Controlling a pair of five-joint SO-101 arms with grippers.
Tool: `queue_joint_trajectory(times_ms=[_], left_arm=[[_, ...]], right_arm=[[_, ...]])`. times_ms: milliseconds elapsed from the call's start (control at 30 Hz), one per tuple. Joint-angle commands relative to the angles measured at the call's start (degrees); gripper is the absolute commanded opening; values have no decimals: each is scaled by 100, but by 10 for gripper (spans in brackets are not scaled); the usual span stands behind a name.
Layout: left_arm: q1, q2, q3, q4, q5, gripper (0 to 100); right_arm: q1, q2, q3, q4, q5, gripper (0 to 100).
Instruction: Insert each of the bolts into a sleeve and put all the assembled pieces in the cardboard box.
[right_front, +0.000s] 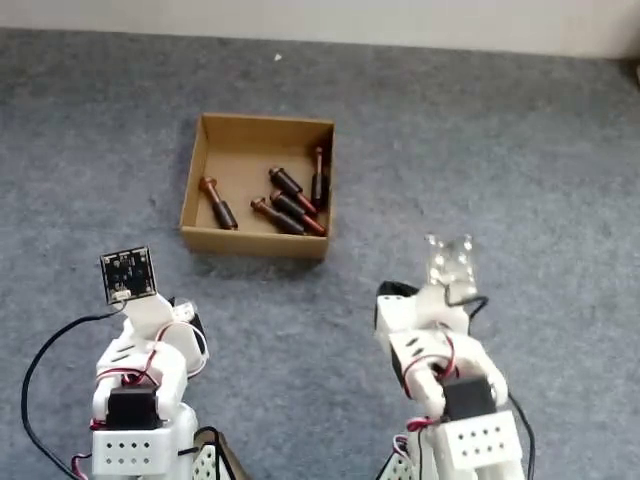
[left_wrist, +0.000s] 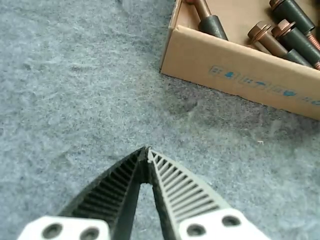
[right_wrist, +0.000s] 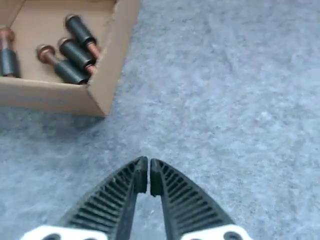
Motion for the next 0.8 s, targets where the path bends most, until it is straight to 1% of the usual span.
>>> queue_joint_trajectory(times_ms=[0, 67, 133, 267, 467, 767], left_arm=[[-57, -13, 110, -62, -237, 9], [-57, -13, 110, -62, -730, 8], [-57, -13, 110, -62, -1204, 7], [-57, -13, 110, -62, -1705, 7], [-31, -13, 110, -35, -1749, 7], [-31, -13, 110, -35, -1749, 7]], right_arm=[[259, -1235, 585, 4, 53, 5], [321, -1692, 980, 4, 53, 5], [321, -1560, 1270, 4, 53, 5], [321, -1411, 1446, -4, 26, 5], [321, -1358, 1692, 92, 44, 5], [321, -1402, 1719, 1068, 44, 5]])
